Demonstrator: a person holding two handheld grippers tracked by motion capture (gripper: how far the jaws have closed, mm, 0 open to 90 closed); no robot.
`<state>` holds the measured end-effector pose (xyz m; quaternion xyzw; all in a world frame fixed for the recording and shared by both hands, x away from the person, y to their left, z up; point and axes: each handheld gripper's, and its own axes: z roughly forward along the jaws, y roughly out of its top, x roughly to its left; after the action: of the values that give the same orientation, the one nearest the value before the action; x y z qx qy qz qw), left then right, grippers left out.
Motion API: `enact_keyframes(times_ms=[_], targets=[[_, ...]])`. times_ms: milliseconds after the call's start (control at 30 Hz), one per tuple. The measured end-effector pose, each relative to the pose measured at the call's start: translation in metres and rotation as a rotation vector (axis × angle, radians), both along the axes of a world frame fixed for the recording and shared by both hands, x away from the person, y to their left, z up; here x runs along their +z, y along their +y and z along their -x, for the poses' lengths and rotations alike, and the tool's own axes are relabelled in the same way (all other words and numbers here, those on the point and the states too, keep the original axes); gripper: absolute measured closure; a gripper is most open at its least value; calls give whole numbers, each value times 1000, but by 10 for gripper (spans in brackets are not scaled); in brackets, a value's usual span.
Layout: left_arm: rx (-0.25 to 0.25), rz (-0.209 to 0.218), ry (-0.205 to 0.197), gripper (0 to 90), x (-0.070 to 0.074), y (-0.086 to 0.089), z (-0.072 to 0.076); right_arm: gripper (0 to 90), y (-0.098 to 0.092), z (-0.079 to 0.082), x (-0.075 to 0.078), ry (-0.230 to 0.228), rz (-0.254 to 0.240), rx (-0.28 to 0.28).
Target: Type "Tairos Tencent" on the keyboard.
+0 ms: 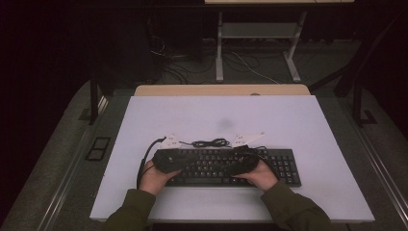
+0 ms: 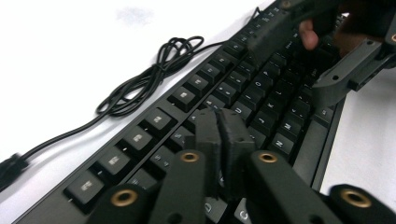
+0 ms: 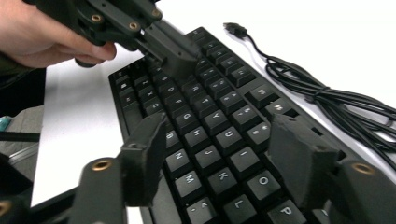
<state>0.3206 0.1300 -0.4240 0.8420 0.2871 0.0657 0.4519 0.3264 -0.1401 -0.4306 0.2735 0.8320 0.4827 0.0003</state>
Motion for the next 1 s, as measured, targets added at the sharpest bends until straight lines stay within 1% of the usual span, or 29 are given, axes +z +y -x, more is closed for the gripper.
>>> enact_keyframes(times_ms=[67, 133, 233, 300, 367, 467, 567, 600, 633, 700, 767, 800, 833, 900, 1000], targets=[[-13, -11, -1, 889, -1, -3, -1, 306, -1, -1, 0, 3, -4, -16], [-11, -17, 0, 889, -1, -5, -2, 284, -2, -2, -1, -7, -3, -25], [-12, -24, 6, 889, -4, -8, -2, 264, -3, -2, -1, -10, -5, -40], [-13, -35, 10, 889, -5, -10, -3, 253, -4, -3, -1, -12, -4, -43], [-13, -35, 13, 889, -7, -11, -4, 246, -4, -3, -1, -17, -2, -42], [-6, -38, 16, 889, -8, -13, -4, 243, -5, -4, -1, -17, -3, -45], [-14, -55, 20, 889, -10, -14, -5, 242, -5, -4, -2, -15, -4, -47], [-11, -54, 22, 889, -11, -15, -5, 241, -5, -4, -2, -16, -3, -46], [-16, -65, 21, 889, -12, -15, -6, 241, -5, -4, -2, -16, -3, -45], [-12, -63, 23, 889, -12, -16, -6, 241, -5, -4, -2, -16, -2, -45], [-13, -80, 26, 890, -13, -17, -6, 241, -5, -4, -2, -15, -1, -44], [-15, -78, 22, 890, -14, -18, -6, 241, -5, -4, -2, -15, -1, -44], [-19, -72, 30, 890, -14, -18, -6, 241, -5, -4, -2, -15, -2, -44], [-19, -80, 23, 890, -13, -18, -5, 241, -5, -4, -1, -14, -7, -46], [-25, -81, 21, 890, -13, -17, -5, 241, -6, -5, -1, -11, -13, -50]])
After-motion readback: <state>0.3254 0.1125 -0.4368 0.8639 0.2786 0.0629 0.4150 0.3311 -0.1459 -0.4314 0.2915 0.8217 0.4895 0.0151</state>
